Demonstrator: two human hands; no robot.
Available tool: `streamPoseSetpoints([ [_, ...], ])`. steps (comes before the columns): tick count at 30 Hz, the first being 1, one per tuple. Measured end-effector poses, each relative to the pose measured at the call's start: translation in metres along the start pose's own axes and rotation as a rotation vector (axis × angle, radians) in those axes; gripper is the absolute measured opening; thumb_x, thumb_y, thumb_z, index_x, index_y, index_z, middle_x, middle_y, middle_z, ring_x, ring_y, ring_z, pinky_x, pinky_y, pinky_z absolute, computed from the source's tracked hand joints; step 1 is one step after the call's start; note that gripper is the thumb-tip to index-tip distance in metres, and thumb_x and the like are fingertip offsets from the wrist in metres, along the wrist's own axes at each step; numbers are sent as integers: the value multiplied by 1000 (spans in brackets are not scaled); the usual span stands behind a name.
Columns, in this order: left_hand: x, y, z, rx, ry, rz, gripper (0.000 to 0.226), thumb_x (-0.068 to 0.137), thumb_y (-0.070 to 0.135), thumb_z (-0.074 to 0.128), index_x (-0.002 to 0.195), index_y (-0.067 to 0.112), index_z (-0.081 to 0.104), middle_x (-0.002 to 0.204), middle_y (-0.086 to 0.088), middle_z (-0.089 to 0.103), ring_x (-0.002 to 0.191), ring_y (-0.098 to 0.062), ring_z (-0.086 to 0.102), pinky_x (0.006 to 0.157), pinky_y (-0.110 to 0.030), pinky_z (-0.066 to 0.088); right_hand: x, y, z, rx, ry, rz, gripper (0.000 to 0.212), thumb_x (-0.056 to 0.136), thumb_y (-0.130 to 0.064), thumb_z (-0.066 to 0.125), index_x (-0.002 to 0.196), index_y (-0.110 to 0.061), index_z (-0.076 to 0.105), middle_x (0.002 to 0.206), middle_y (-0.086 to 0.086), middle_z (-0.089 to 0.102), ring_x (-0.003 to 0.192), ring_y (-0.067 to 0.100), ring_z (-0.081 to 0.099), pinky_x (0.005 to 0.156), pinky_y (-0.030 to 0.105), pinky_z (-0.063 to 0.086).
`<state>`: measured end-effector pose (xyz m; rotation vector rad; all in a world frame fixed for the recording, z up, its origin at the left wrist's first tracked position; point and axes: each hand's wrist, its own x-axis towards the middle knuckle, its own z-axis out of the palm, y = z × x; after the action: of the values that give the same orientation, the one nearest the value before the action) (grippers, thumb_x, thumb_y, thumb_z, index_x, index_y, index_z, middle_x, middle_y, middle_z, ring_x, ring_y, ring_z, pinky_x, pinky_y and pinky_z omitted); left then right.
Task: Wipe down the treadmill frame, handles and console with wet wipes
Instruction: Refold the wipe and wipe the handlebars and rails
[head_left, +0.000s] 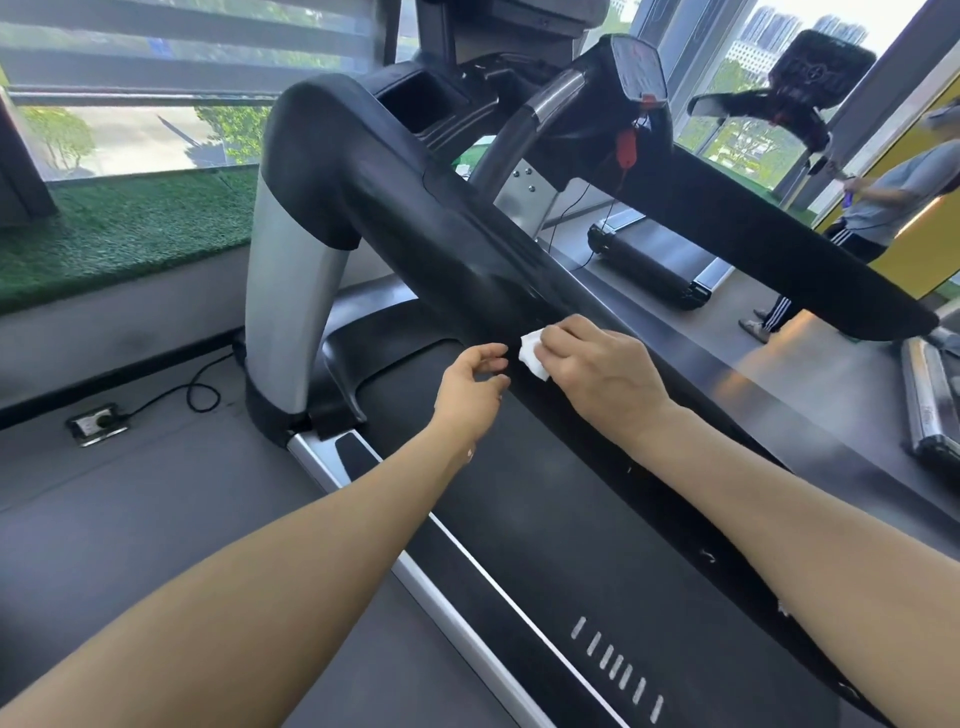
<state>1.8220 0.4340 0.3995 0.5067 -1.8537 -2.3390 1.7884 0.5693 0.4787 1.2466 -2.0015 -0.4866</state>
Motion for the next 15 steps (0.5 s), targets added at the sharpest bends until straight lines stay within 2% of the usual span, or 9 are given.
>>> streamPoseSetpoints([
  [1,1,0,0,-2,-2,1,33,90,1,55,110,27,60,101,11,61,84,-4,59,90,-31,51,-7,-1,-1,-2,2,-3,39,84,13,31,78,-13,59,70,-4,57,69,16,61,50,20,39],
  [3,2,-1,-1,-11,-10,1,33,90,1,55,107,28,61,102,11,62,87,-5,59,91,-32,51,-27,-5,-4,-12,-22,-47,34,89,13,27,89,-9,53,74,-2,58,72,17,62,53,21,46],
  [7,4,-4,-3,-27,-18,-11,35,89,2,55,103,34,61,104,12,62,95,-8,60,93,-34,51,-29,-5,-6,-30,-15,-85,55,97,7,20,71,-9,66,69,-2,57,67,18,62,53,21,45],
  [8,4,-5,-4,-28,-21,-13,35,89,2,56,104,34,61,104,11,62,95,-9,60,93,-33,51,-22,-5,-2,-36,-14,-108,53,97,6,24,68,-10,65,67,-2,56,65,18,61,51,22,44],
  [11,5,-7,-6,-28,-30,-18,34,90,3,56,110,30,61,107,9,63,93,-9,60,91,-31,50,8,-7,13,-50,-26,-201,22,80,-5,64,61,-16,64,66,-4,54,66,16,58,52,23,39],
  [12,6,-7,-7,-26,-30,-20,34,90,3,55,112,29,61,107,9,64,92,-9,60,90,-31,50,19,-7,20,-44,-44,-220,22,77,-7,66,58,-18,63,65,-6,54,66,15,58,51,22,38],
  [15,10,-11,-12,-33,-2,-29,34,91,4,54,114,28,59,102,10,63,90,-11,60,89,-33,51,51,-4,34,-8,-106,-256,39,78,-5,42,50,-22,63,62,-7,54,64,15,57,48,22,36],
])
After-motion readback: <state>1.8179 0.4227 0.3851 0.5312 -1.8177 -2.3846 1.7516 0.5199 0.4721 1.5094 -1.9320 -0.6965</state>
